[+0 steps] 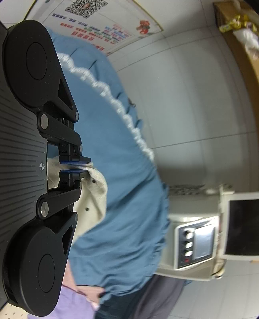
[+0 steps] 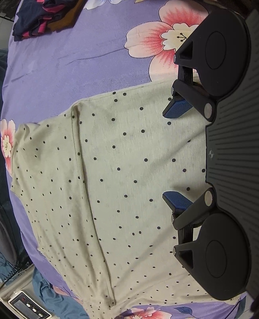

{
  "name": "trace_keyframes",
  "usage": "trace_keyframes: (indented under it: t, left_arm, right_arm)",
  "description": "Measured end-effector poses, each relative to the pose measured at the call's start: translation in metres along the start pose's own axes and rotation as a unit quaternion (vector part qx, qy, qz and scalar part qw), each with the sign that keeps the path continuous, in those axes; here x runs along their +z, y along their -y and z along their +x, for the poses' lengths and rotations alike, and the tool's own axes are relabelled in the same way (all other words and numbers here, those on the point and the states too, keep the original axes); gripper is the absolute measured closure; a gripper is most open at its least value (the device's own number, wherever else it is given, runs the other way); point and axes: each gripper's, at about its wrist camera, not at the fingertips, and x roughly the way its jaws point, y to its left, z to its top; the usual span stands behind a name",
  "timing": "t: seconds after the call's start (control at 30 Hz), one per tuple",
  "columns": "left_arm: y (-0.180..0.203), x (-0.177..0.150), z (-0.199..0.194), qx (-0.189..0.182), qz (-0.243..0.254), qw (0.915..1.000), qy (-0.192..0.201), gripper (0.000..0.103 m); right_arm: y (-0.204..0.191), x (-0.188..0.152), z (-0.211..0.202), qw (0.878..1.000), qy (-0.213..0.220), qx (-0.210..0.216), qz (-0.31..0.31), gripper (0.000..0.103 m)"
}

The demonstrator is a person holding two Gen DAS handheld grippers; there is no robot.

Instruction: Fold small clothes

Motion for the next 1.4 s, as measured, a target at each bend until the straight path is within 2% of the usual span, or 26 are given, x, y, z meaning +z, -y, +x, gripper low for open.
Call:
trace_keyframes:
  t: [0.1,0.17,0.23,0.3,0.37,0.47,0.63,0.8,0.97,1.03,1.13,1.17,1.2,1.23,1.3,1.4]
  left_arm:
    - [0.014,-0.014,0.006,-0.012,0.008,0.9995,-0.03,0.069]
    - [0.027,-0.022,0.004,-0.038,0.012,0.9982,-0.046,0.068]
    - [0.048,-0.029,-0.007,-0.071,0.021,0.996,-0.051,0.068]
    - [0.077,-0.034,-0.026,-0.129,0.035,0.9886,-0.068,0.068]
    - [0.112,-0.041,-0.05,-0.193,0.053,0.9766,-0.078,0.068]
    - [0.162,-0.05,-0.09,-0.285,0.072,0.951,-0.097,0.068]
    - [0.249,-0.065,-0.144,-0.381,0.104,0.9097,-0.128,0.068]
    - [0.332,-0.106,-0.184,-0.425,0.156,0.877,-0.162,0.068]
    - [0.392,-0.169,-0.21,-0.442,0.232,0.8474,-0.181,0.067]
    - [0.41,-0.193,-0.214,-0.438,0.251,0.84,-0.199,0.065]
    - [0.433,-0.224,-0.215,-0.428,0.293,0.8276,-0.216,0.041]
    - [0.438,-0.232,-0.217,-0.424,0.306,0.8233,-0.222,0.027]
    - [0.441,-0.237,-0.22,-0.428,0.314,0.8172,-0.225,0.006]
    - [0.442,-0.242,-0.224,-0.43,0.32,0.8147,-0.22,0.0]
    - [0.438,-0.247,-0.233,-0.44,0.326,0.8143,-0.192,0.0]
    - [0.434,-0.25,-0.245,-0.463,0.344,0.7972,-0.177,0.0]
  right_arm:
    - [-0.005,0.002,-0.001,1.0,0.002,0.007,-0.008,0.02]
    - [-0.007,0.002,-0.002,1.0,0.002,0.008,-0.012,0.02]
    - [-0.006,0.001,-0.003,1.0,0.003,0.009,-0.012,0.02]
    - [-0.002,0.0,-0.002,1.0,0.002,0.009,-0.003,0.02]
    - [0.003,-0.002,-0.001,1.0,-0.001,0.008,0.01,0.02]
    - [0.01,-0.005,-0.004,1.0,0.001,0.006,0.027,0.02]
    - [0.025,-0.009,-0.011,0.998,0.018,0.012,0.062,0.02]
    - [0.046,-0.02,-0.016,0.993,0.029,0.017,0.109,0.02]
    - [0.069,-0.032,-0.021,0.986,0.04,0.017,0.158,0.02]
    - [0.076,-0.036,-0.022,0.984,0.044,0.013,0.172,0.02]
    - [0.086,-0.042,-0.023,0.981,0.044,0.005,0.189,0.02]
    - [0.09,-0.044,-0.023,0.98,0.044,0.005,0.195,0.02]
    - [0.092,-0.046,-0.023,0.979,0.044,0.004,0.2,0.02]
    - [0.094,-0.048,-0.023,0.978,0.045,0.002,0.203,0.02]
    - [0.097,-0.049,-0.023,0.977,0.046,0.001,0.207,0.02]
    - [0.098,-0.048,-0.022,0.978,0.045,-0.003,0.206,0.02]
